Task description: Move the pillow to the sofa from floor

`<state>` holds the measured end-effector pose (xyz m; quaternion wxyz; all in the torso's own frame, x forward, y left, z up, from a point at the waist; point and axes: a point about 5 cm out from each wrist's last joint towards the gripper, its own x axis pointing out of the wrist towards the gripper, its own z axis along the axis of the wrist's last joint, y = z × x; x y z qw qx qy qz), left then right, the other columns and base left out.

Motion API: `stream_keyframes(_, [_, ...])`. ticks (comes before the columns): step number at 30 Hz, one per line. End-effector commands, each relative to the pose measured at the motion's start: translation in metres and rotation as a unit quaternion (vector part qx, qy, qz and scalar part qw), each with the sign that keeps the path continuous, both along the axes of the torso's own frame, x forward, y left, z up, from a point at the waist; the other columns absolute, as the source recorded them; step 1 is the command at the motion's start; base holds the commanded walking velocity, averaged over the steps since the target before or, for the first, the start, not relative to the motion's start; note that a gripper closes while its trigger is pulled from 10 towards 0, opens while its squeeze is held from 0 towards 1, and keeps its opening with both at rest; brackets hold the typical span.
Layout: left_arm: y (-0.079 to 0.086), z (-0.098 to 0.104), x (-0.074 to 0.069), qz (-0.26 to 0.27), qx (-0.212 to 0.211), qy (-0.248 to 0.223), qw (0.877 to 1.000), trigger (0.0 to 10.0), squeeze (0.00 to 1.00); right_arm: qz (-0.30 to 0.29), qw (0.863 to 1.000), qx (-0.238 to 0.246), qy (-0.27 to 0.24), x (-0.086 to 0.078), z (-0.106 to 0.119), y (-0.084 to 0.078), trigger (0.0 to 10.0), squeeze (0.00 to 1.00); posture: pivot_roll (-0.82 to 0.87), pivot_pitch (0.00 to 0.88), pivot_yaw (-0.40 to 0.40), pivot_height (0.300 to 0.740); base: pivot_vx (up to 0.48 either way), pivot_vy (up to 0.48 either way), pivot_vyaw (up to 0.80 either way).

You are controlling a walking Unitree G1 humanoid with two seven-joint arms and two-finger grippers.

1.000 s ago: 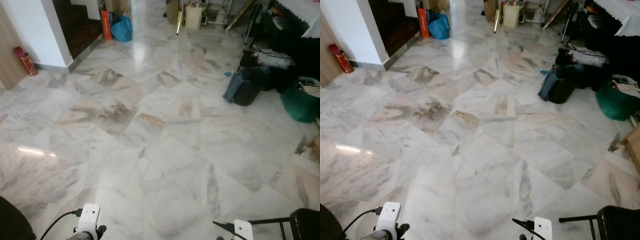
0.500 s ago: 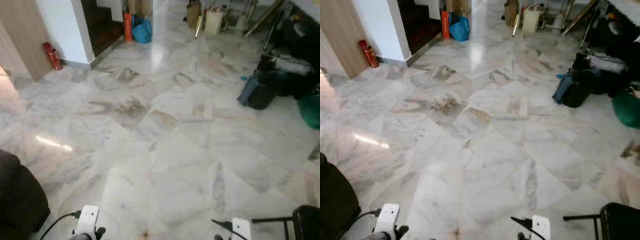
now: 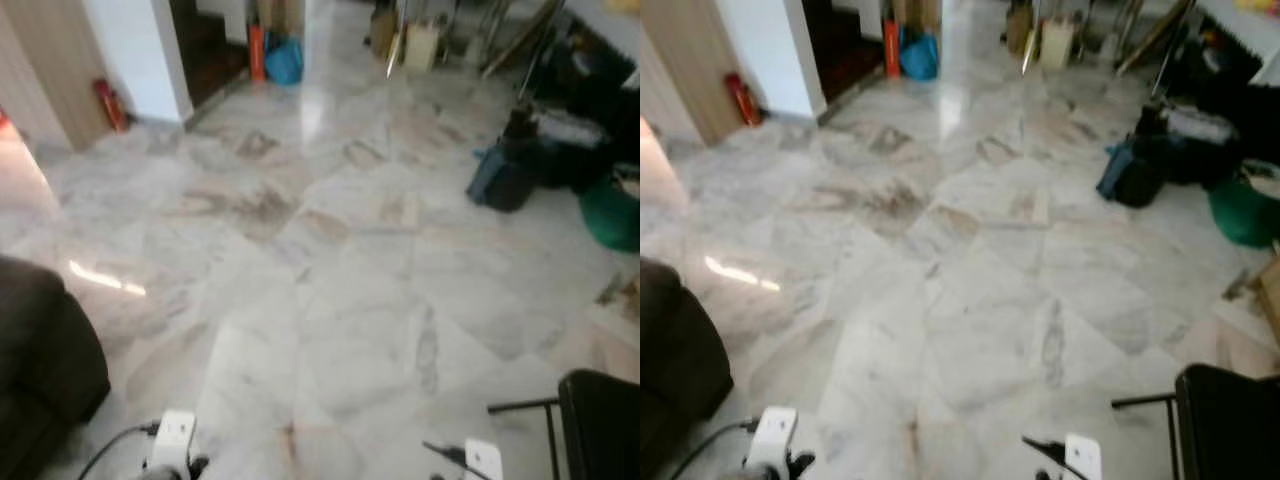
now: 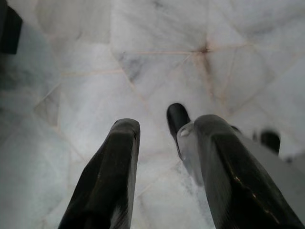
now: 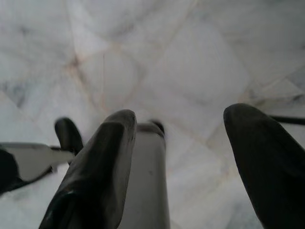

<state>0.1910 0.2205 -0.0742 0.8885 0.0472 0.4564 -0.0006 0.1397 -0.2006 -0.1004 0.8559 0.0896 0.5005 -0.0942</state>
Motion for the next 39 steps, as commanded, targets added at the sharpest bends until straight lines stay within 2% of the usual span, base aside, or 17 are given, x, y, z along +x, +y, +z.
stream_keyframes(1, [-0.004,-0.0032,-0.0045,-0.002,-0.004,0.009,1.0,10.0,0.0,-0.005,1.0,-0.007,0.002,-0.0001,0.0008,-0.0058,10.0,0.0,0.06,0.007,-0.035,0.74,-0.334,0.0,-0.79])
stream_keyframes(39, [-0.0058,-0.0009,0.0013,-0.003,-0.005,0.005,1.0,10.0,0.0,-0.009,1.0,-0.007,-0.009,0.0076,0.0035,-0.0055,10.0,0.0,0.06,0.005,-0.033,0.74,-0.338,0.0,0.0])
